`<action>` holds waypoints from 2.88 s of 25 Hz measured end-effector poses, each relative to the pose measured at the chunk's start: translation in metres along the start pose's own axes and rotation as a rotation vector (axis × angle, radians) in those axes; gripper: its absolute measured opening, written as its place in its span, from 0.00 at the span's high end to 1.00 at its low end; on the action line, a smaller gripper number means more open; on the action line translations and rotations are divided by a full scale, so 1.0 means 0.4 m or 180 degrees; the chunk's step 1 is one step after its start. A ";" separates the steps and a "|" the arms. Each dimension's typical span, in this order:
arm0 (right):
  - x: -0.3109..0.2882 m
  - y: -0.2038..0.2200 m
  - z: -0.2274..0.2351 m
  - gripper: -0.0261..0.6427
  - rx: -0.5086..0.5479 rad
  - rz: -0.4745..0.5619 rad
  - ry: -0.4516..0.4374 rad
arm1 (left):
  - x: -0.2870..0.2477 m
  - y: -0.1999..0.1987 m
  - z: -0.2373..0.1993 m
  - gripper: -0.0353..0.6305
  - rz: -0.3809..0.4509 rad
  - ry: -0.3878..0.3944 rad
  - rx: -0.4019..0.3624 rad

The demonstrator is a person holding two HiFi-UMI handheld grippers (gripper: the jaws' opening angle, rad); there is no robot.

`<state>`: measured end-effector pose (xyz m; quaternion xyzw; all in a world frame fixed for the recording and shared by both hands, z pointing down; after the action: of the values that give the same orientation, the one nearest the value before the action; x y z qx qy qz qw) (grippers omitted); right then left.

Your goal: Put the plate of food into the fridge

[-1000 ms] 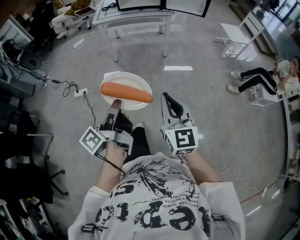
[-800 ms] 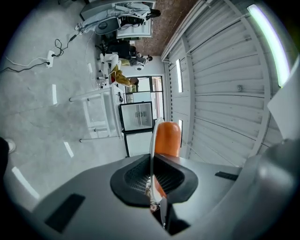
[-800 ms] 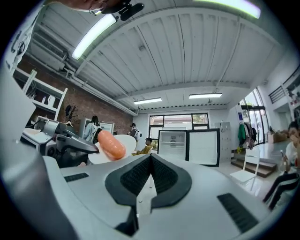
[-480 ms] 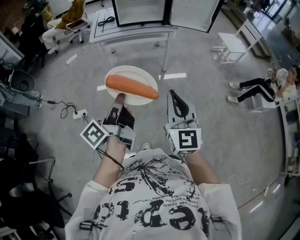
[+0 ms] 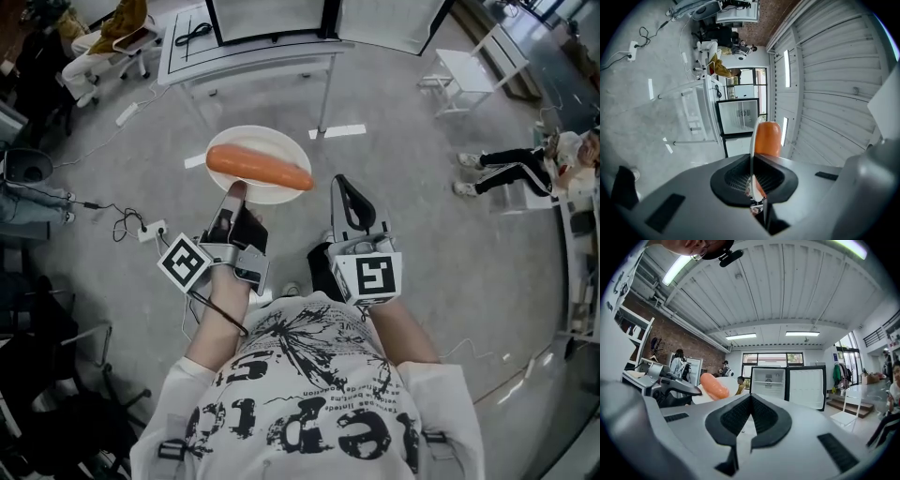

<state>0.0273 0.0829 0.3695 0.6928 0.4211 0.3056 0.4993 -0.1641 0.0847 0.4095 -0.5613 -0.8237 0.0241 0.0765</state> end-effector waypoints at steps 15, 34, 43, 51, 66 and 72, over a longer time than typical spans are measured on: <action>-0.428 0.096 0.374 0.96 -0.0062 0.0135 -0.0341 | -0.487 -0.024 -0.011 0.92 0.0436 0.0086 -0.0047; -0.721 0.204 0.575 0.96 -0.0204 0.0097 -0.0557 | -0.843 -0.074 -0.041 0.92 0.0500 0.0060 -0.0245; -0.926 0.182 0.573 0.96 -0.0077 0.0005 -0.0275 | -0.994 -0.290 -0.043 0.92 0.0374 0.0078 -0.0111; -1.174 0.144 0.553 0.96 -0.0014 -0.0086 -0.0038 | -1.161 -0.499 0.007 0.92 0.0122 0.0104 -0.0070; -1.447 0.181 0.527 0.96 -0.0199 -0.0289 0.0137 | -1.336 -0.720 0.002 0.92 -0.0111 0.0008 0.0195; -1.531 0.198 0.568 0.96 -0.0264 -0.0210 -0.0012 | -1.414 -0.729 0.000 0.92 -0.0012 0.0023 0.0204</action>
<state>-0.0397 -0.5717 0.3714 0.6578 0.4297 0.3048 0.5383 -0.2300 -0.5480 0.3900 -0.5571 -0.8233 0.0484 0.0974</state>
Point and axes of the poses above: the fingertips, and each gripper's own axes: x backward along the fingers, z to its right, y out of its underside, the point moved 3 cm from there along x, backward along the fingers, and after that the axes turned 14 degrees about x, right-handed, at the moved point
